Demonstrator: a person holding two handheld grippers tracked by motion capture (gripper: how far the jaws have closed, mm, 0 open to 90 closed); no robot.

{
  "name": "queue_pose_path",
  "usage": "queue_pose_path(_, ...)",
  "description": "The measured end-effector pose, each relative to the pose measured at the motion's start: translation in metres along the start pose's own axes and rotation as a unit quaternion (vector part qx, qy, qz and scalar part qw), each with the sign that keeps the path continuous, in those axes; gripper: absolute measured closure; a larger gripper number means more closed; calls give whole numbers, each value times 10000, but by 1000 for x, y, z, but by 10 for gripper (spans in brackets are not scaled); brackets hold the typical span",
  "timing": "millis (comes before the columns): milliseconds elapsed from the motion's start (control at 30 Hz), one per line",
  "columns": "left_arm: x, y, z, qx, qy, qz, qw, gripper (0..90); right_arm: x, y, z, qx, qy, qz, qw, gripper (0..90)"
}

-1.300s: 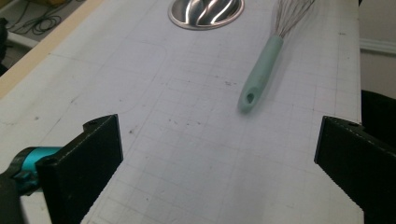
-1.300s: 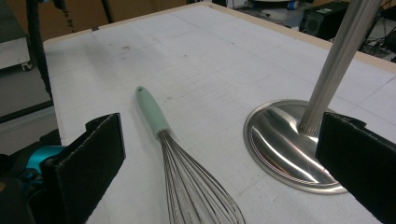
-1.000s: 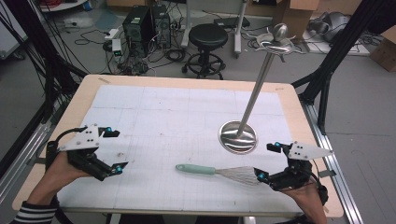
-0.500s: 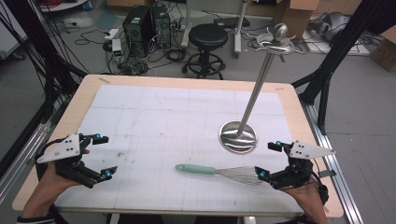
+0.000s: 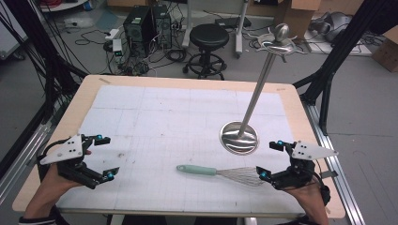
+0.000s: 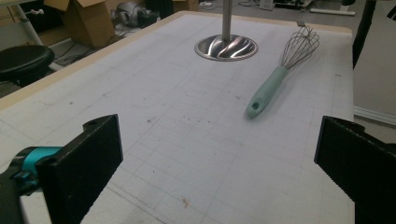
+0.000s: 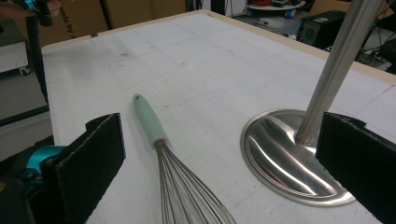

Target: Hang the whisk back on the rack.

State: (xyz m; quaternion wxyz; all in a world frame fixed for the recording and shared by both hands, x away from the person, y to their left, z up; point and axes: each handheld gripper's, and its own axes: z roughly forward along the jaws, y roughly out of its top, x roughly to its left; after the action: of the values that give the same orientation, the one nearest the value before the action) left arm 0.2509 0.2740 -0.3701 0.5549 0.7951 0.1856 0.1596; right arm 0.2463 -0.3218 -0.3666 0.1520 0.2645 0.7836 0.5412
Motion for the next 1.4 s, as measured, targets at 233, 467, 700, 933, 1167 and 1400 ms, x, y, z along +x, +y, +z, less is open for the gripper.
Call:
queue_pose_path(233, 2, -3, -4, -81, 32, -88, 9999, 17, 3, 3, 4, 78, 77, -56, 9999, 5)
queue_pose_path(467, 2, -8, -1, -24, 32, -100, 9999, 17, 11, 10, 17, 265, 157, -149, 9994, 5)
queue_pose_path(700, 5, -10, 2, -51, 33, -93, 9999, 17, 16, 15, 25, 426, 184, -268, 9986, 5)
queue_pose_path(933, 7, -12, 5, 23, 86, -71, 9999, 17, 21, 20, 33, 619, 167, -362, 9973, 5)
queue_pose_path(1167, 7, -12, 7, -19, 84, -100, 9999, 17, 24, 29, 45, 834, 250, -500, 9949, 5)
queue_pose_path(1400, 7, -12, 8, -6, 82, -94, 9999, 17, 26, 45, 59, 1105, 390, -720, 9905, 5)
